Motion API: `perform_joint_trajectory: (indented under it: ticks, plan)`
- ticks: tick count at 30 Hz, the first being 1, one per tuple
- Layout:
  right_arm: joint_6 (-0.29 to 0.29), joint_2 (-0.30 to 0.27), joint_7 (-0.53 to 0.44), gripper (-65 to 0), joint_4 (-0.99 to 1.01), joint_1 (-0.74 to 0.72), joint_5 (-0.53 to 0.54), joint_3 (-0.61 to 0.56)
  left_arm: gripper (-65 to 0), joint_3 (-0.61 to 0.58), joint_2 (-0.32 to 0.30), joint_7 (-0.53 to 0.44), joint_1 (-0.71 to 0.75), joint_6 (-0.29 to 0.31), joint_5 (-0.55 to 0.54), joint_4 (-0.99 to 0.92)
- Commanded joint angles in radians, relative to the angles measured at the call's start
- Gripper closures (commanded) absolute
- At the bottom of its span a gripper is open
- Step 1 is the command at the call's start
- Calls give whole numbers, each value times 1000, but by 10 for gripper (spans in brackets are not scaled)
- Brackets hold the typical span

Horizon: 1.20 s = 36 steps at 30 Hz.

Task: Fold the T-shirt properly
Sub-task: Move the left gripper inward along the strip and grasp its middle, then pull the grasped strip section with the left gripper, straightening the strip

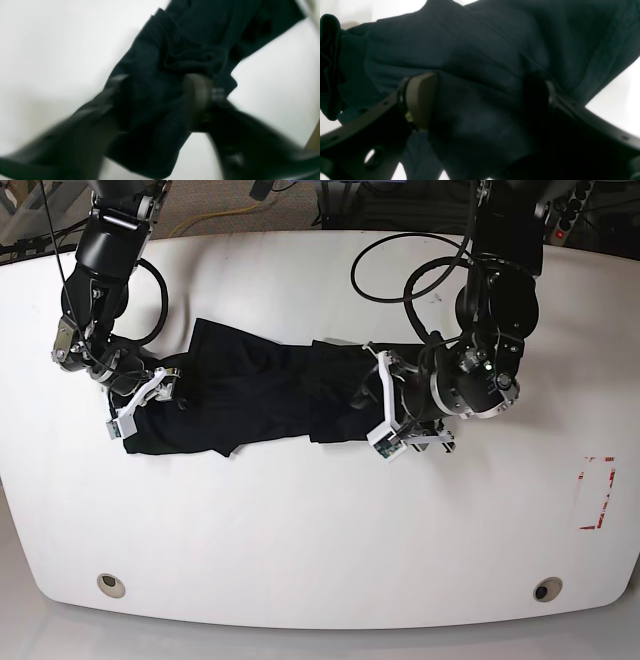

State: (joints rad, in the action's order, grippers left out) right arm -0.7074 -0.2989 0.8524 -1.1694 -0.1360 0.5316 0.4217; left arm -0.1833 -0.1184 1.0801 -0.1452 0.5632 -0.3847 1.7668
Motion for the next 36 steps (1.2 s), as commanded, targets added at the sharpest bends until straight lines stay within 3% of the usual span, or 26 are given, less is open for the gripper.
perform_joint_trajectory:
  ticks: [1, 2, 4, 7, 9, 17, 22, 30, 36]
  plan:
    - [9, -10, 37, -501, -2, -6, -20, -1, -49, 44, 41, -16, -20, -4, 5, -17]
    - [9, -10, 37, -501, -2, -6, -20, -1, -3, 52, 50, -16, -18, -7, 6, -29]
    - [9, -10, 37, -501, -2, -3, -20, -1, 0, 57, 66, -16, -21, -27, 11, -61]
    - [9, -10, 37, -501, -1, -3, -20, -1, 0, 57, 78, -16, -23, -124, 34, -100]
    - [9, -10, 37, -501, -1, -1, -20, -1, 0, 55, 102, -16, -23, -153, 36, -124]
    - [9, -10, 37, -501, -1, -1, -20, -1, 0, 38, 167, -18, -46, -150, 36, -242]
    - [9, -10, 37, -501, -2, -1, -20, -1, 0, -71, 197, -24, -90, -150, 34, -285]
    - [9, -9, 38, -501, -2, -1, -20, -2, 0, -270, 228, -127, -182, -148, 34, -374]
    - [9, -9, 38, -501, -2, -1, -20, -1, 0, -293, 234, -123, -205, -148, 34, -281]
